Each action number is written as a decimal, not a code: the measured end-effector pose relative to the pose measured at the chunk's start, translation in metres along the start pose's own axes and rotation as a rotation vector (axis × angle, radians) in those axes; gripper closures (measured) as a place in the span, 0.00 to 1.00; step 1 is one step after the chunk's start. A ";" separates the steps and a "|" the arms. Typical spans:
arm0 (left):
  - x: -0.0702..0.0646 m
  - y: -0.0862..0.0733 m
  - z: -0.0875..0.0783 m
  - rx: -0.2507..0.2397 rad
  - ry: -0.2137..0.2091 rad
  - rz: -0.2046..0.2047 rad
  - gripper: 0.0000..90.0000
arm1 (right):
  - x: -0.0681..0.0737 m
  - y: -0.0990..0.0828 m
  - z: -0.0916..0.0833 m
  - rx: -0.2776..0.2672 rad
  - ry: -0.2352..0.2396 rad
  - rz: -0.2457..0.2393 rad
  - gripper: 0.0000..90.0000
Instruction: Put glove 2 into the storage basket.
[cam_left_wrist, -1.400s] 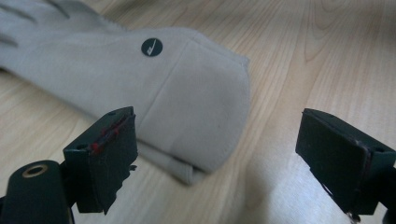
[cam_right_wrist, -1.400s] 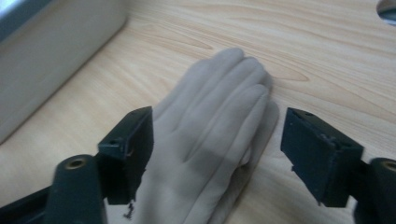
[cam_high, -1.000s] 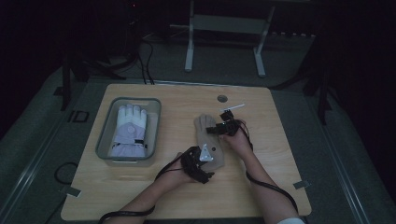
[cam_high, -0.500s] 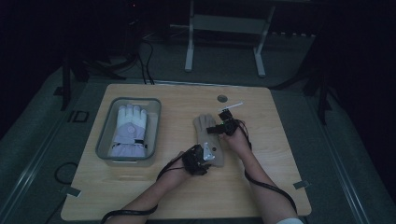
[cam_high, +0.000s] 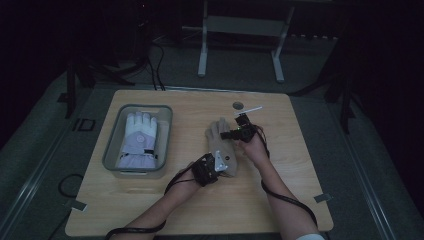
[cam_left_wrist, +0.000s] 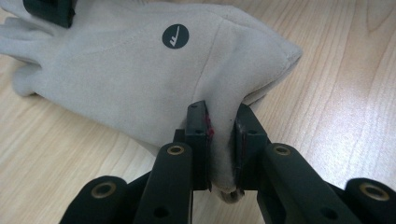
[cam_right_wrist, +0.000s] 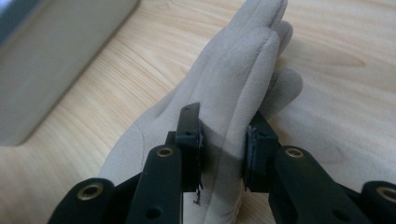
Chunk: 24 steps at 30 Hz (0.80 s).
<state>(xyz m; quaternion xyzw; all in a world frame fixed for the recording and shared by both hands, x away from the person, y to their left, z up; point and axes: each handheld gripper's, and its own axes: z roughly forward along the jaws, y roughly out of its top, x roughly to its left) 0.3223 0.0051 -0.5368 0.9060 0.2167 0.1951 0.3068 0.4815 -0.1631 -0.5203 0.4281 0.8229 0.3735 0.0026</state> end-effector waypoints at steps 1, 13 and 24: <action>0.001 0.000 -0.006 -0.004 0.011 0.003 0.89 | 0.003 0.003 -0.004 -0.011 0.005 -0.001 0.81; 0.012 0.005 -0.038 -0.002 0.071 0.028 0.89 | 0.021 0.025 -0.022 -0.061 0.034 -0.028 0.87; 0.027 0.003 -0.067 0.000 0.128 0.032 0.89 | 0.047 0.051 -0.033 -0.123 0.061 -0.072 0.87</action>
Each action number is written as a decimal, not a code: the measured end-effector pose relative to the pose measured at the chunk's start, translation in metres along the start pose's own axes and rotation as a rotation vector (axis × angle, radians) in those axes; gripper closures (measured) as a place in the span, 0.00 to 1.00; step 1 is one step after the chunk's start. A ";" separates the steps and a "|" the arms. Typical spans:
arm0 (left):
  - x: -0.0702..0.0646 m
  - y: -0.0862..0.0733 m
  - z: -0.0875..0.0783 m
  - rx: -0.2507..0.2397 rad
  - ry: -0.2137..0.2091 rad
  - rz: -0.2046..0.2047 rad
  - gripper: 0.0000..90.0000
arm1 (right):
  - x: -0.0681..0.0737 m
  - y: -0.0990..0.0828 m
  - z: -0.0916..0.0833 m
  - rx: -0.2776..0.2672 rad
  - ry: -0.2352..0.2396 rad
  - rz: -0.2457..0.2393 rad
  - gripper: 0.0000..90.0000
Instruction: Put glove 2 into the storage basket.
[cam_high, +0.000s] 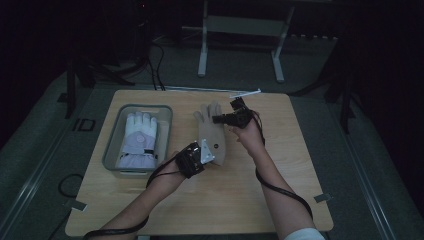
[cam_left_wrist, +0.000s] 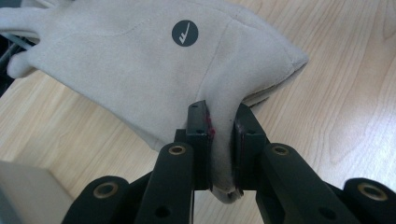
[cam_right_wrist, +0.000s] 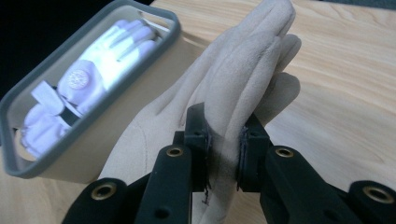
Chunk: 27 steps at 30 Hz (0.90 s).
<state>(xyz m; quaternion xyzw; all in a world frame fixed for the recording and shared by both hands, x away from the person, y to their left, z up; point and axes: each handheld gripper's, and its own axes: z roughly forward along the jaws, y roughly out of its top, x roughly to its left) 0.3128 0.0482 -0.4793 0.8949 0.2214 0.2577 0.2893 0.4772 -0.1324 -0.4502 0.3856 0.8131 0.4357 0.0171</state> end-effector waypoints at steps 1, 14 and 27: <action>0.002 -0.001 -0.003 0.000 0.001 -0.002 0.89 | 0.002 0.003 0.000 -0.007 0.002 -0.002 0.87; 0.022 -0.023 -0.032 0.003 0.054 -0.034 0.89 | 0.036 0.032 0.018 -0.020 0.050 -0.049 0.87; 0.038 -0.050 -0.057 0.030 0.094 -0.066 0.89 | 0.070 0.051 0.049 -0.015 0.095 -0.084 0.87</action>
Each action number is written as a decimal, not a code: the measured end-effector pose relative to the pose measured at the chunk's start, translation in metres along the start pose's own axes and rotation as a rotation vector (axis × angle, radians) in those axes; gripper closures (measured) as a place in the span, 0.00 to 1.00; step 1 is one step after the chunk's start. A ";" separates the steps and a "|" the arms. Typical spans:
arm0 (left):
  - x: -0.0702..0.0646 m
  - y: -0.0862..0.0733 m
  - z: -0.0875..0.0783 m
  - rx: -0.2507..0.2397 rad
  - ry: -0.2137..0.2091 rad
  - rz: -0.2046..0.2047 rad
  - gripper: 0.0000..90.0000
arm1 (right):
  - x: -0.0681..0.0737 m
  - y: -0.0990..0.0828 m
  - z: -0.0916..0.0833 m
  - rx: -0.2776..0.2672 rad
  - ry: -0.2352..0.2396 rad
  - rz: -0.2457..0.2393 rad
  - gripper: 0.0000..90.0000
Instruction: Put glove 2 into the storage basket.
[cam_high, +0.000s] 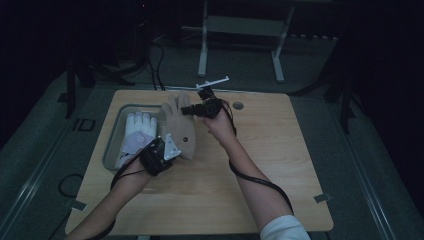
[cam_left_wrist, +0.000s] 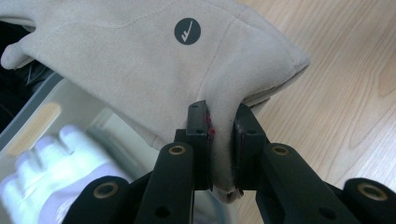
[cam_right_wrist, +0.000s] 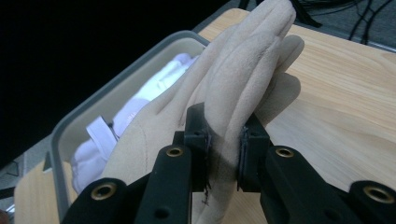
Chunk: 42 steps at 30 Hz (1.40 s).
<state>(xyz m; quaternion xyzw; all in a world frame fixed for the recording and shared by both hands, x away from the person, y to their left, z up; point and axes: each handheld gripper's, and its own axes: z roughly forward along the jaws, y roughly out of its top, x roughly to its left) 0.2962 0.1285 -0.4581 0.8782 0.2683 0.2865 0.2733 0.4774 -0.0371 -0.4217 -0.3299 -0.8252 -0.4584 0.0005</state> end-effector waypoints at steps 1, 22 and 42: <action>0.002 -0.003 -0.002 0.000 0.004 -0.005 0.89 | 0.000 0.000 0.000 0.000 0.000 0.000 0.87; 0.033 -0.074 -0.026 0.052 0.050 -0.133 0.89 | 0.047 0.016 0.072 0.057 0.044 -0.081 0.86; 0.044 -0.098 -0.024 0.102 0.046 -0.192 0.89 | 0.062 0.018 0.138 0.167 -0.012 -0.140 0.87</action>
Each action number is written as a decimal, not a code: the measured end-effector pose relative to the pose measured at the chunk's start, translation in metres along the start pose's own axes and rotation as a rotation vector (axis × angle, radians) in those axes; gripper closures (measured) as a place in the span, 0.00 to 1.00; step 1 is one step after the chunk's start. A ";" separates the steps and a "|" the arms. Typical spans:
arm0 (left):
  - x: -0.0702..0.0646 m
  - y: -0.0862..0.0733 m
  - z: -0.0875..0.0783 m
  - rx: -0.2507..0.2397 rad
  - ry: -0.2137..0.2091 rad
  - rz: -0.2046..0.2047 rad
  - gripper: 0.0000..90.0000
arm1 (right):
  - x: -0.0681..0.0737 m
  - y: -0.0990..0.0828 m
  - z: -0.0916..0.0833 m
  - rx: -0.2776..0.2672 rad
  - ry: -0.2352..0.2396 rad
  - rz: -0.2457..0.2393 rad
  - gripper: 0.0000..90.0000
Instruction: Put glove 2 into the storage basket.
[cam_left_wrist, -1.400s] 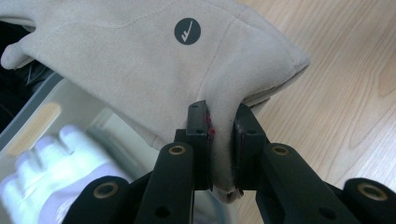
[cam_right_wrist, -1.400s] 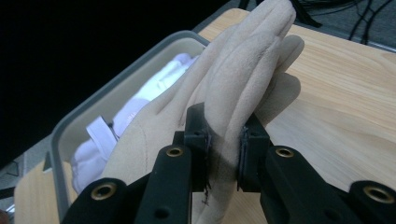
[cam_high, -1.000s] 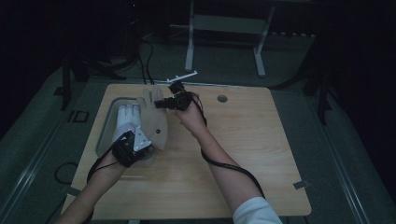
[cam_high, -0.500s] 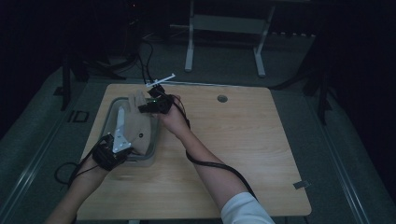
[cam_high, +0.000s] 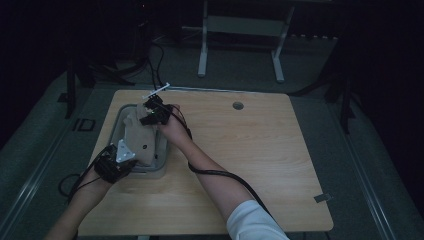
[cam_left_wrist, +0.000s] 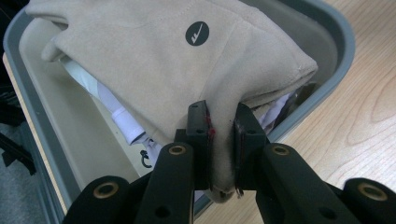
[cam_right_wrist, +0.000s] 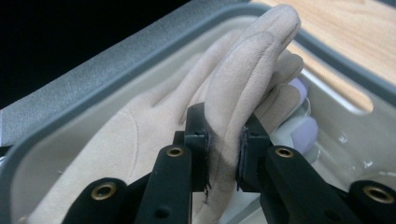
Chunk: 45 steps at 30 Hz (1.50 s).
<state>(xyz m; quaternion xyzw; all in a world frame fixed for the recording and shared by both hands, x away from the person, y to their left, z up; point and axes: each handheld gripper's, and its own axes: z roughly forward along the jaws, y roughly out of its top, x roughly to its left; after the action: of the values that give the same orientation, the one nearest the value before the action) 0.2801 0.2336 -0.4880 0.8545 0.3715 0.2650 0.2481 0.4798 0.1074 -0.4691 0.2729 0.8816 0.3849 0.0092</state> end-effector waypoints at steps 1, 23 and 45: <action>0.000 0.000 0.001 0.001 -0.005 -0.005 0.89 | 0.000 0.000 0.000 0.000 0.000 0.000 0.87; 0.002 0.008 -0.002 -0.001 -0.035 -0.088 0.61 | -0.009 -0.009 -0.012 0.013 -0.031 -0.036 0.33; -0.009 0.033 -0.009 -0.211 -0.102 -0.217 0.16 | -0.008 -0.048 -0.063 -0.082 0.026 -0.101 0.19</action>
<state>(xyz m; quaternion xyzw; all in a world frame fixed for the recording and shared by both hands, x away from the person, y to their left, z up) 0.2859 0.2087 -0.4629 0.7908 0.4188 0.2306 0.3822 0.4497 0.0339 -0.4593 0.2225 0.8777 0.4235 0.0281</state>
